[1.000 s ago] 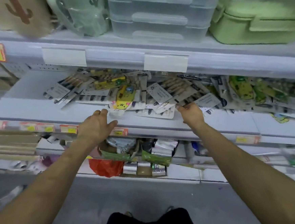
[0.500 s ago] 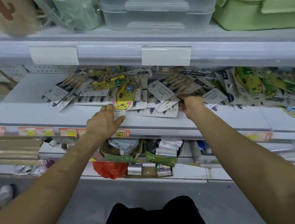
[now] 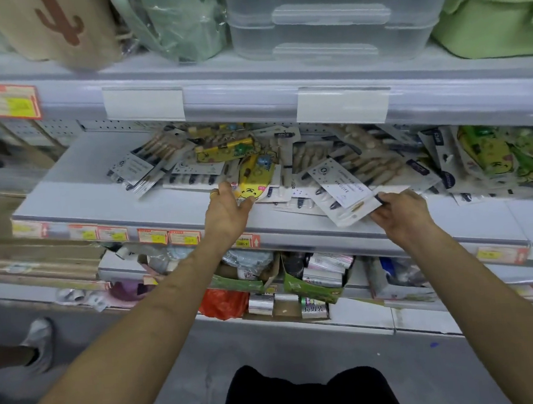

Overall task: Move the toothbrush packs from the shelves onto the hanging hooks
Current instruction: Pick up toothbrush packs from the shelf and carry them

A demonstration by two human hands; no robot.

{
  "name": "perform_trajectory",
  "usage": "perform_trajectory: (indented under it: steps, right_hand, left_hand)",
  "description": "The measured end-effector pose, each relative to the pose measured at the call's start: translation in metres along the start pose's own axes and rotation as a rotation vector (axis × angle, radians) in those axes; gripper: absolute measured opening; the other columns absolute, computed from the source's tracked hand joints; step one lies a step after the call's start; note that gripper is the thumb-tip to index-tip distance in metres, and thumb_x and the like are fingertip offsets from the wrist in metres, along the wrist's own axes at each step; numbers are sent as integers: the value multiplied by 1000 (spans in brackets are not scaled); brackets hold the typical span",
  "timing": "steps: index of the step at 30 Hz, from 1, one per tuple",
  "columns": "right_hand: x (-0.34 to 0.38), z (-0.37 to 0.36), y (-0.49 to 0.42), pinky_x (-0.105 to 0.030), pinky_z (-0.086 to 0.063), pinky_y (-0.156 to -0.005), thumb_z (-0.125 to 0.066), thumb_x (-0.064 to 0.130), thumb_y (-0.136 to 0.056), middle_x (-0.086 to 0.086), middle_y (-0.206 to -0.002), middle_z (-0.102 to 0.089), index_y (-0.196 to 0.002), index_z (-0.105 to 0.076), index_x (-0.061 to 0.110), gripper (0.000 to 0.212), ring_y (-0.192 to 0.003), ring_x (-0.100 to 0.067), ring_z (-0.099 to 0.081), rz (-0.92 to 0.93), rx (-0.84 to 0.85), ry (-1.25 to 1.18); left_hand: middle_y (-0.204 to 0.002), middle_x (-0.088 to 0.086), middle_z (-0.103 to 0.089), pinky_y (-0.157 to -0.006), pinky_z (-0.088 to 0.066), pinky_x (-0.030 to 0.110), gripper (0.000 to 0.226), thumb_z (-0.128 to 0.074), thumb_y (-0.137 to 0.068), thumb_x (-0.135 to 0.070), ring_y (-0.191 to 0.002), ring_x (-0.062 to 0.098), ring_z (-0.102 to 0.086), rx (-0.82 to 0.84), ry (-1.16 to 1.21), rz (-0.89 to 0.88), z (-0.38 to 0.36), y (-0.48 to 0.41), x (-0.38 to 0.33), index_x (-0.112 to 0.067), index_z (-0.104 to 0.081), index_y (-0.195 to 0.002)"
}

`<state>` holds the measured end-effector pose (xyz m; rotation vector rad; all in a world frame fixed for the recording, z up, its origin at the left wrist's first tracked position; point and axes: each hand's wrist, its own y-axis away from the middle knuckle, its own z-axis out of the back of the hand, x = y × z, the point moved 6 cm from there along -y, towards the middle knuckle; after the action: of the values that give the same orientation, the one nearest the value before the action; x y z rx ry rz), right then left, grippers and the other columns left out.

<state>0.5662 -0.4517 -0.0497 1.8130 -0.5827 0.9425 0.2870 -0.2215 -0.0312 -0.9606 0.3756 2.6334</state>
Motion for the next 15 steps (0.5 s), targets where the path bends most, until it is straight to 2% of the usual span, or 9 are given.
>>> perform_trajectory:
  steps: [2,4,5,8,10,12,14,15]
  right_hand:
    - [1,6,5,-41,-66,-66,-55,-7,-102,-31,-123,-69,-107,-47,9,18,-106,-38,-75,14,3,9]
    - [-1,13,9,-43,-66,-67,-53,-7,-102,-32,-121,-68,-96,-41,13,24,-106,-40,-74,19,14,3]
    - [-2,16,10,-44,-66,-68,-53,-7,-102,-32,-122,-68,-97,-42,13,23,-106,-40,-75,21,31,-4]
    - [-8,25,16,-43,-65,-71,-51,-4,-104,-34,-128,-66,-114,-46,11,19,-104,-40,-76,-3,74,-42]
    - [-10,28,24,-41,-65,-69,-48,-4,-105,-32,-126,-65,-107,-44,12,17,-104,-39,-76,-12,87,-31]
    - [-14,32,28,-36,-63,-60,-46,-4,-105,-26,-116,-65,-99,-45,11,17,-98,-31,-76,-14,81,-9]
    - [-20,33,30,-33,-61,-55,-46,-1,-106,-20,-110,-64,-104,-47,11,13,-87,-22,-77,-34,71,-60]
    - [-22,32,33,-37,-63,-61,-50,4,-107,-17,-114,-67,-113,-50,9,8,-92,-24,-76,-39,77,-89]
  left_hand:
    - [-134,20,-60,-91,-45,36,50,-67,-101,-29,-119,39,-61,-18,72,27,-1,-3,4,-8,-48,-142]
    - [-129,16,-64,-93,-48,37,45,-69,-100,-19,-117,36,-63,-23,170,63,-3,-3,10,-8,-51,-139]
    - [-125,13,-63,-94,-50,38,43,-69,-99,-16,-115,34,-63,-21,232,95,-4,-2,13,-9,-51,-138]
    - [-118,7,-63,-98,-54,41,37,-68,-97,-9,-108,32,-65,-21,438,208,-10,-2,24,-16,-52,-130]
    - [-114,9,-67,-101,-56,51,34,-70,-95,-11,-103,31,-68,-20,584,279,-15,-3,28,-20,-52,-122]
    - [-109,7,-66,-101,-56,52,38,-75,-93,-17,-103,29,-68,-25,686,323,-17,-4,26,-19,-50,-122]
    - [-106,2,-62,-100,-56,50,43,-78,-93,-20,-107,28,-66,-35,753,340,-18,-5,22,-17,-49,-124]
    - [-107,2,-62,-100,-56,51,45,-80,-92,-20,-109,28,-66,-37,768,347,-20,-6,22,-17,-48,-124]
